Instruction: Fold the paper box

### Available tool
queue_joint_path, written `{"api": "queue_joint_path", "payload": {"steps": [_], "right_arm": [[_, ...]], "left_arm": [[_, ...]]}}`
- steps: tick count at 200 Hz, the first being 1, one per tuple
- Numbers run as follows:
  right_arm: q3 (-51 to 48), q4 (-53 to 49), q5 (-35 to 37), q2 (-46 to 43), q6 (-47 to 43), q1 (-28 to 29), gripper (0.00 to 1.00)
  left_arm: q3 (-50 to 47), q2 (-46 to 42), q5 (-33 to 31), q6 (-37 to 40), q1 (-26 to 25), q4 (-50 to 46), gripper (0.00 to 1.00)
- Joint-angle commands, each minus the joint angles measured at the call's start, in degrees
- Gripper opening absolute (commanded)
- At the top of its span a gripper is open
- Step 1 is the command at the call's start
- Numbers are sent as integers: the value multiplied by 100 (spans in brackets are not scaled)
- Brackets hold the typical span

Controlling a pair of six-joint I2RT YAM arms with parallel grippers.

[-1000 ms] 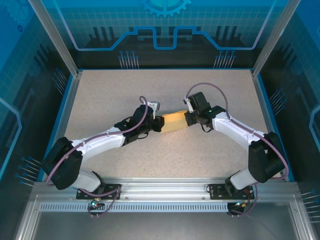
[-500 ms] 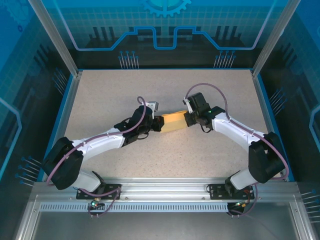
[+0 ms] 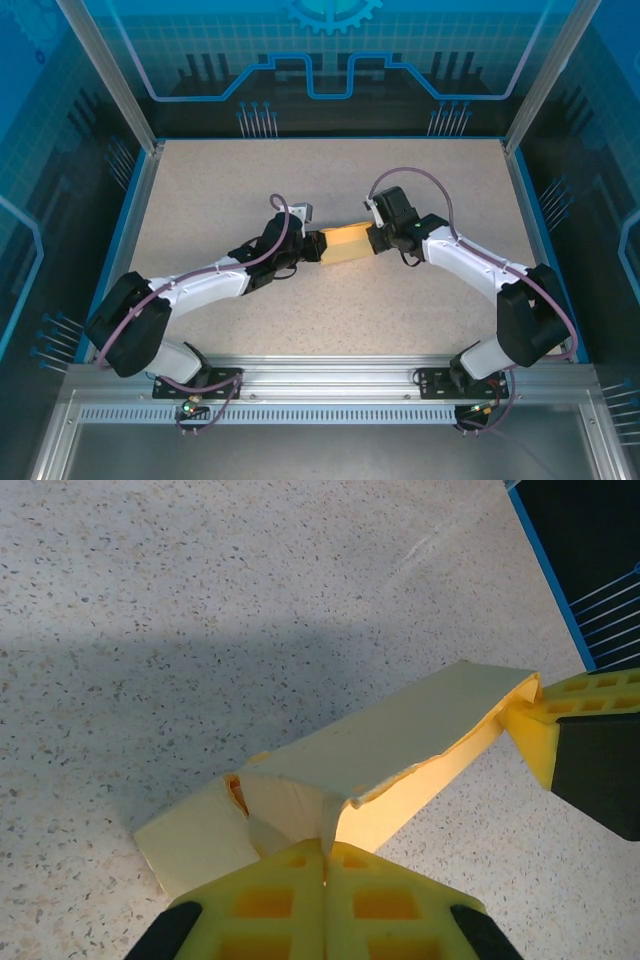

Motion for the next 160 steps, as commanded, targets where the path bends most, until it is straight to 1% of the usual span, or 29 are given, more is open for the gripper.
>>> {"api": "queue_joint_path", "payload": {"steps": [1, 91, 160], "right_arm": [[-136, -142, -248, -38, 3, 221, 1], [-187, -248, -66, -92, -10, 390, 1], [-160, -274, 30, -86, -6, 400, 1]], "left_arm": [[-69, 110, 305, -122, -10, 393, 7], [-177, 155, 371, -332, 80, 646, 7], [-286, 166, 424, -281, 74, 651, 7]]}}
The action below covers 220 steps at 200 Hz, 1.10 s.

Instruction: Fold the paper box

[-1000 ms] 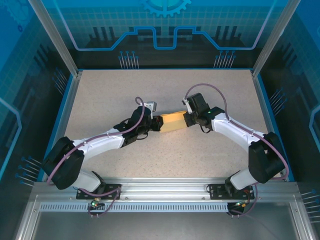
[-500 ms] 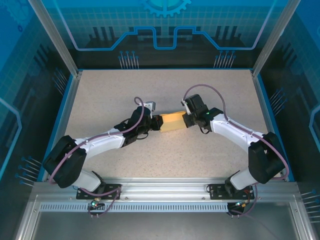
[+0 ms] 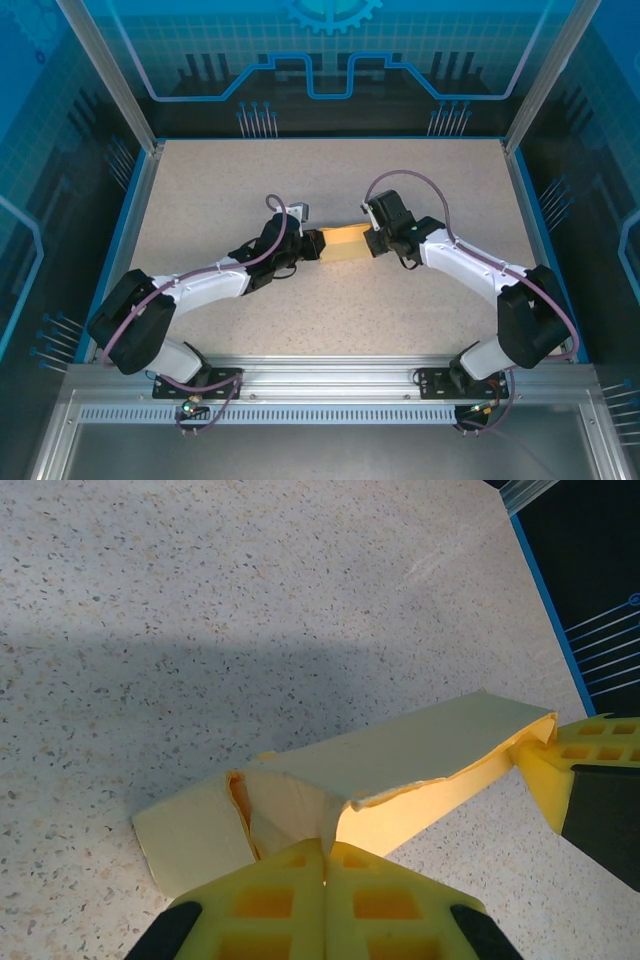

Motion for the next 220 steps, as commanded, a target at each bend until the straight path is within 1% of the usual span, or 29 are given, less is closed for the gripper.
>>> {"api": "queue_joint_path", "payload": {"steps": [1, 49, 83, 105, 128, 146, 169, 182, 189, 201, 220], "right_arm": [[-117, -209, -258, -45, -6, 183, 1], [-94, -218, -240, -53, 117, 103, 1], [-195, -187, -240, -44, 169, 98, 1], [-238, -173, -257, -53, 180, 99, 1], [-228, -196, -250, -99, 183, 104, 1], [-205, -217, -223, -131, 171, 104, 1], [-197, -209, -220, -127, 167, 103, 1], [-184, -202, -238, -116, 162, 97, 1], [-177, -200, -239, -109, 169, 101, 1], [-166, -208, -232, -98, 150, 104, 1], [-166, -200, -219, -105, 133, 102, 1]], "left_arm": [[-133, 63, 406, 13, -37, 266, 7], [-418, -35, 412, 421, -42, -31, 10], [-690, -133, 375, 602, -41, -32, 11], [-650, -199, 411, 703, -42, -55, 16], [-570, -308, 436, 858, -39, -119, 26], [-548, -464, 480, 1001, -45, -175, 35], [-635, -769, 533, 1255, -31, -189, 50], [-742, -991, 482, 1382, -21, -137, 55], [-788, -1099, 464, 1411, 17, -102, 58], [-830, -1230, 490, 1394, 135, -41, 66], [-677, -1205, 770, 1280, 407, -108, 69]]}}
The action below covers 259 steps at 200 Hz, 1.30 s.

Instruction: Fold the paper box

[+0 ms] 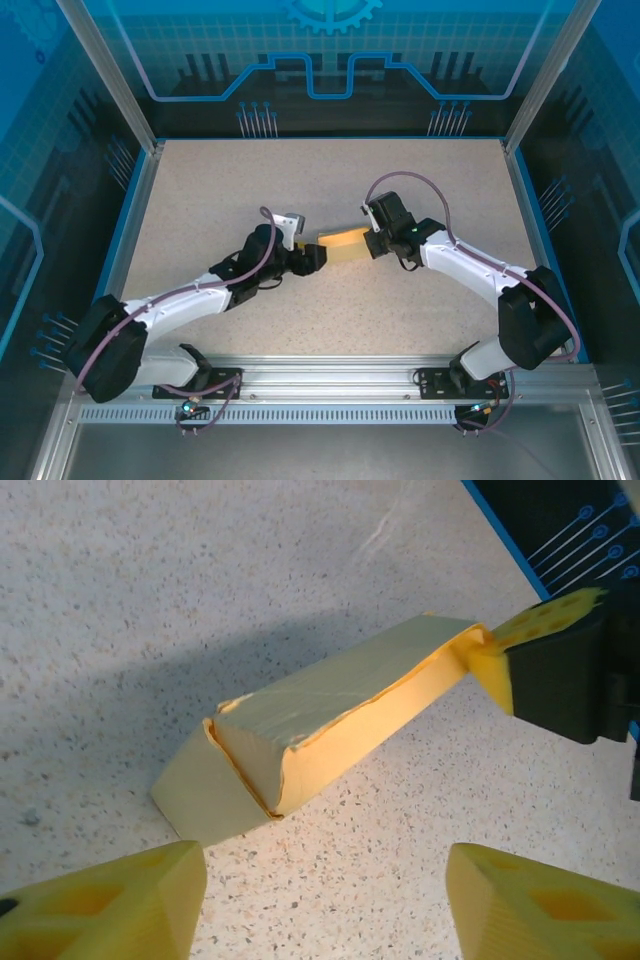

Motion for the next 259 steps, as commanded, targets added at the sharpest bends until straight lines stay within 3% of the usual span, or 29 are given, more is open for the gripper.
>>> {"api": "queue_joint_path", "payload": {"steps": [1, 45, 91, 182, 259], "right_arm": [[-80, -244, -166, -57, 44, 99, 1], [-41, -253, -178, -37, 9, 108, 1], [-35, -235, -178, -31, -5, 106, 1], [-61, -156, -144, 32, 25, 95, 4], [179, -447, -105, -106, -124, 100, 31]], "left_arm": [[71, -88, 303, 46, 313, -7, 69], [576, 546, 1068, -442, 840, 141, 70], [961, 1225, 1192, -458, 881, 162, 70], [522, 1584, 1399, -461, 891, 381, 62], [363, 1738, 1190, -353, 800, 394, 61]]}}
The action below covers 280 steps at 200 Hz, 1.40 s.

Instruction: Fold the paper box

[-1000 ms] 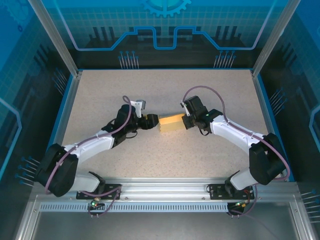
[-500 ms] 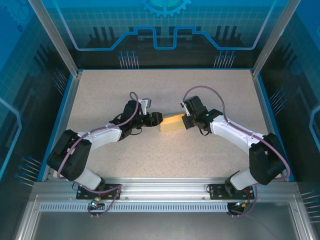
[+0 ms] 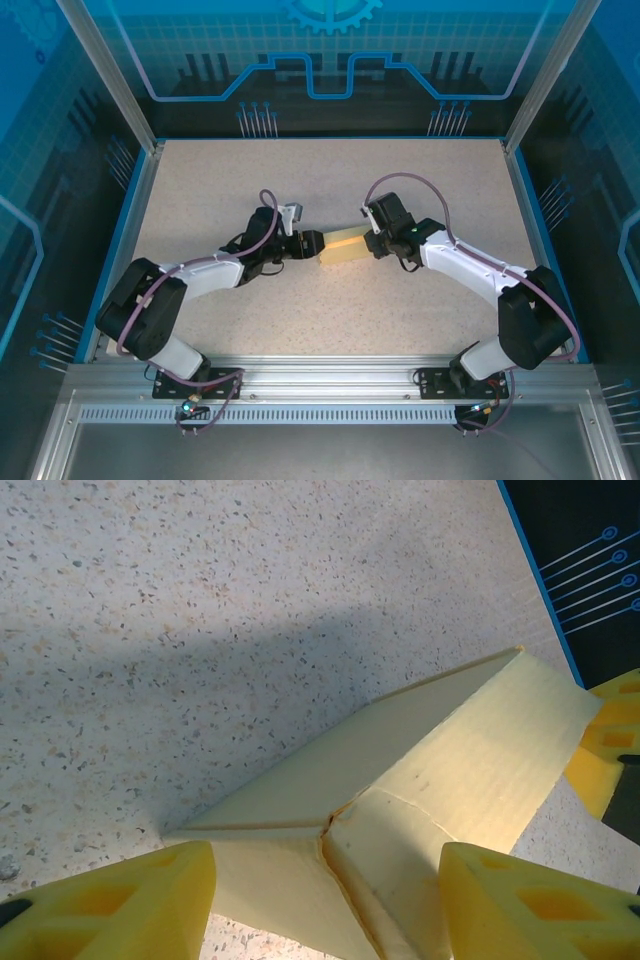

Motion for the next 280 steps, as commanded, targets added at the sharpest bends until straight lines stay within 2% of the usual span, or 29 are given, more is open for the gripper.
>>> {"api": "queue_joint_path", "payload": {"steps": [1, 58, 80, 126, 156, 211, 280], "right_arm": [[175, -289, -60, -115, -53, 93, 32], [398, -754, -568, -587, -201, -21, 43], [559, -705, -1332, -474, -221, -397, 46], [1003, -477, -2922, 341, -118, -1322, 49], [1273, -443, -3736, 915, -109, -1673, 49], [1053, -366, -4279, 1376, -142, -1998, 44], [210, 60, -4285, 1261, -22, -2103, 32]], "left_arm": [[-127, 182, -92, 116, -43, -194, 61], [-78, 203, -165, 154, -138, -217, 61], [-66, 202, -179, 169, -159, -231, 61], [-96, 185, -241, 168, -180, -209, 61], [-76, 191, -246, 172, -202, -196, 60], [-57, 147, -253, 139, -216, -181, 61], [-204, 238, -339, 76, -215, -74, 61]]}}
